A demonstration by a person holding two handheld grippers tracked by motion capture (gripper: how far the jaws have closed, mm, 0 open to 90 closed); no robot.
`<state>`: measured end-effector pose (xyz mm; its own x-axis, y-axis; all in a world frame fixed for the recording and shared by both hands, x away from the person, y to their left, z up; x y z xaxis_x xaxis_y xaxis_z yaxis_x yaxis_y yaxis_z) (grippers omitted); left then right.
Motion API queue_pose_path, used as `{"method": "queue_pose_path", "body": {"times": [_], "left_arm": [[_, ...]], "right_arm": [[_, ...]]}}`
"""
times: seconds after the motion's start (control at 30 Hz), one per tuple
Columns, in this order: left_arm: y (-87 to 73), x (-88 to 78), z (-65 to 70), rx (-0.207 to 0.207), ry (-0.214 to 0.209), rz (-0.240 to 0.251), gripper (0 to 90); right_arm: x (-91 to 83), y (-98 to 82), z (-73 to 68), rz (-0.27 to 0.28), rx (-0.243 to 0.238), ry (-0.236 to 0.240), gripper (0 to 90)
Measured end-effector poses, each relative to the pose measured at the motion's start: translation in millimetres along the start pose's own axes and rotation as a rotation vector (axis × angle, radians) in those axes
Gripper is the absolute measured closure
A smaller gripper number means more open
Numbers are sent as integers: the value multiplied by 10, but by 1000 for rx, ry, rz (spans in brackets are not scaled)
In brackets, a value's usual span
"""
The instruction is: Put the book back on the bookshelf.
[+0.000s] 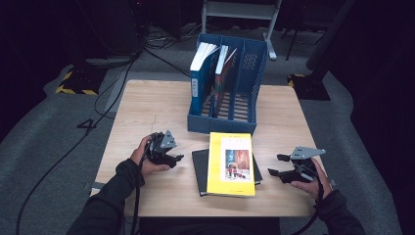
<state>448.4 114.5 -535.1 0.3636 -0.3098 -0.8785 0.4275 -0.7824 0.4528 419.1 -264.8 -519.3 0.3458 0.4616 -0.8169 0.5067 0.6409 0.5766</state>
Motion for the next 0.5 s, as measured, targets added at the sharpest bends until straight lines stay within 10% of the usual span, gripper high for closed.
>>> {"method": "queue_pose_path", "body": {"times": [0.5], "left_arm": [[-318, 81, 339, 11, -59, -31, 241]], "right_arm": [[-61, 296, -280, -26, -63, 66, 275]]}}
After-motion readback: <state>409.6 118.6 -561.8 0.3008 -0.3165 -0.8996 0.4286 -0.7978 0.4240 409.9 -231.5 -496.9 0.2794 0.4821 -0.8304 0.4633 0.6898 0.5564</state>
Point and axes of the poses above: each handheld gripper's, and its own axes: x roughly forward along the jaws, y roughly out of its top, z roughly to its right, the point moved 9 cm from there along x, roughly forward along the jaws, and after that the axes turned 15 degrees about -z, right-handed, at the moved point
